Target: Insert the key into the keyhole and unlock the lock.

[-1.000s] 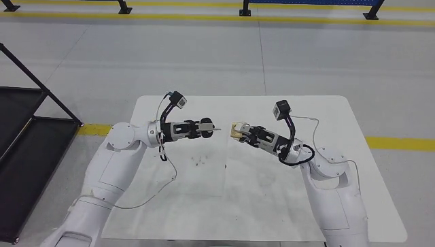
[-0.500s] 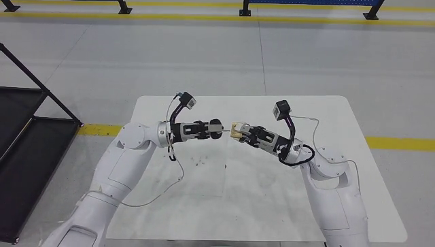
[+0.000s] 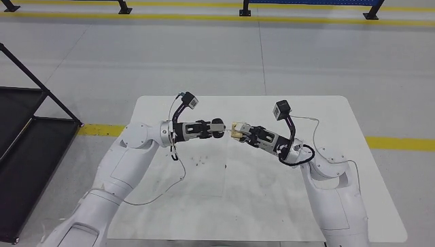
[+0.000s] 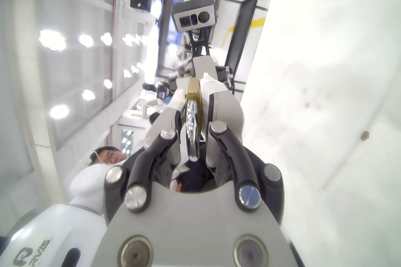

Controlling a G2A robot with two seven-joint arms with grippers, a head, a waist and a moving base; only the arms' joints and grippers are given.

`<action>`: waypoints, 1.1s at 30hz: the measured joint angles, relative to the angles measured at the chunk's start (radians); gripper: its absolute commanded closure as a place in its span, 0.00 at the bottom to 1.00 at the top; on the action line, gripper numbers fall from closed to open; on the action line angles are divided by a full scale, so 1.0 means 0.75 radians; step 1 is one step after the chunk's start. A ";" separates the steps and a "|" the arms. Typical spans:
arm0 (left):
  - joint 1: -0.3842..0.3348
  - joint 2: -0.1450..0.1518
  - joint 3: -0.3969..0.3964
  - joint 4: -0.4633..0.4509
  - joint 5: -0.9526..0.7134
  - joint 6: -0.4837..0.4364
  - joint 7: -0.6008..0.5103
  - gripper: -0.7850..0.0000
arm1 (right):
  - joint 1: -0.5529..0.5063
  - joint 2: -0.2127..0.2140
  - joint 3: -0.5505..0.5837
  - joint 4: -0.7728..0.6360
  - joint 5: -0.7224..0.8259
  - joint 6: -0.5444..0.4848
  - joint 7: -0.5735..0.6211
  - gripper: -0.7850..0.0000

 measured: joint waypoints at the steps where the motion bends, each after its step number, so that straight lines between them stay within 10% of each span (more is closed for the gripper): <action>1: -0.001 0.000 0.002 0.002 -0.003 0.000 0.000 1.00 | 0.000 0.000 0.000 0.000 0.000 0.000 0.000 1.00; 33: 0.114 0.056 -0.199 -0.079 -0.070 0.008 -0.051 1.00 | 0.000 0.000 0.000 0.000 0.000 0.000 0.000 1.00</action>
